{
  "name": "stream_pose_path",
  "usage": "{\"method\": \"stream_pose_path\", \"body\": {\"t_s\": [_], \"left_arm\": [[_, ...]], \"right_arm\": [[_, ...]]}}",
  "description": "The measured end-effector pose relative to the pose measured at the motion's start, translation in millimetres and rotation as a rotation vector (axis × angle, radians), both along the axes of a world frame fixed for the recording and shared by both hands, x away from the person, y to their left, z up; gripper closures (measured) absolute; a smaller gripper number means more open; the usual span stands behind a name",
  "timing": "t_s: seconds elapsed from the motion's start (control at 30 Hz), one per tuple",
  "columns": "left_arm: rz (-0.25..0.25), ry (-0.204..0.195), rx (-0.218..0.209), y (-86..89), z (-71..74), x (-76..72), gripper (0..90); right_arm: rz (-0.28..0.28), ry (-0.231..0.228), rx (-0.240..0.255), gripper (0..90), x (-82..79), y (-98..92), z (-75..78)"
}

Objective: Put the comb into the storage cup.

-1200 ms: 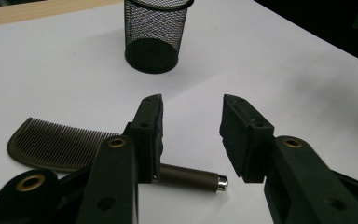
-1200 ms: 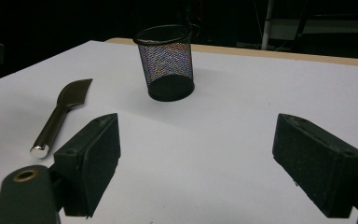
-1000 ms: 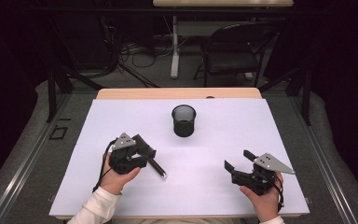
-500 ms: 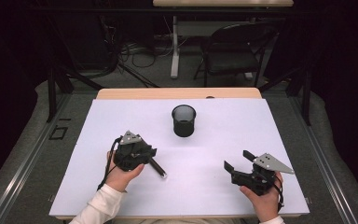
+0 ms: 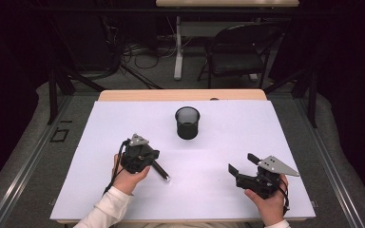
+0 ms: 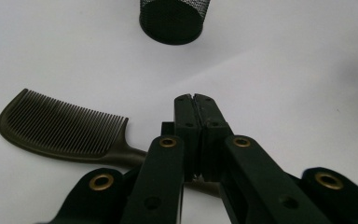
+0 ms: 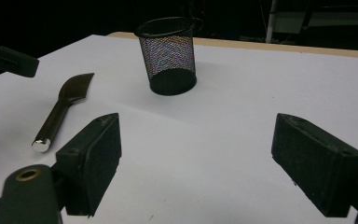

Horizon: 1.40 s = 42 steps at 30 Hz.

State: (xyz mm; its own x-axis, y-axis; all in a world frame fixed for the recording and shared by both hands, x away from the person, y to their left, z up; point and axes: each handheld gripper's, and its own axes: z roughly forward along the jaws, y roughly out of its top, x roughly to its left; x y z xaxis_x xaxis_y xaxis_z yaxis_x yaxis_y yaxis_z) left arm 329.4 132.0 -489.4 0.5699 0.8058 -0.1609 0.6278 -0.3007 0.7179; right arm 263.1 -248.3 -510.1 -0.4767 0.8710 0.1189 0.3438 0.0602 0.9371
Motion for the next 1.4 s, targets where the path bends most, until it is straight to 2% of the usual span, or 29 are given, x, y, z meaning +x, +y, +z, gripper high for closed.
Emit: {"method": "stream_pose_path", "body": {"t_s": [0.17, 0.4, 0.43, 0.73, 1.4], "left_arm": [[-0.002, -0.001, 0.007, -2.2, -5.7, 0.9, 89.9], [-0.007, 0.028, 0.003, -6.6, -19.7, 3.9, 90.0], [-0.014, 0.043, 0.014, -8.0, -24.5, 5.8, 90.0], [-0.018, 0.081, 0.044, -17.3, -41.3, 12.0, 90.0], [-0.04, 0.115, 0.083, -26.7, -51.4, 12.4, 90.0]], "right_arm": [[0.0, 0.004, -0.001, 15.9, 0.1, -0.7, -0.1], [-0.001, 0.007, -0.006, 15.9, 0.5, -1.8, -0.5], [-0.001, 0.009, -0.007, 15.9, 0.5, -1.7, -0.6], [0.004, 0.011, -0.006, 15.9, 0.8, -1.1, -1.4], [0.012, 0.011, -0.01, 16.3, 1.4, -0.8, -2.2]]}}
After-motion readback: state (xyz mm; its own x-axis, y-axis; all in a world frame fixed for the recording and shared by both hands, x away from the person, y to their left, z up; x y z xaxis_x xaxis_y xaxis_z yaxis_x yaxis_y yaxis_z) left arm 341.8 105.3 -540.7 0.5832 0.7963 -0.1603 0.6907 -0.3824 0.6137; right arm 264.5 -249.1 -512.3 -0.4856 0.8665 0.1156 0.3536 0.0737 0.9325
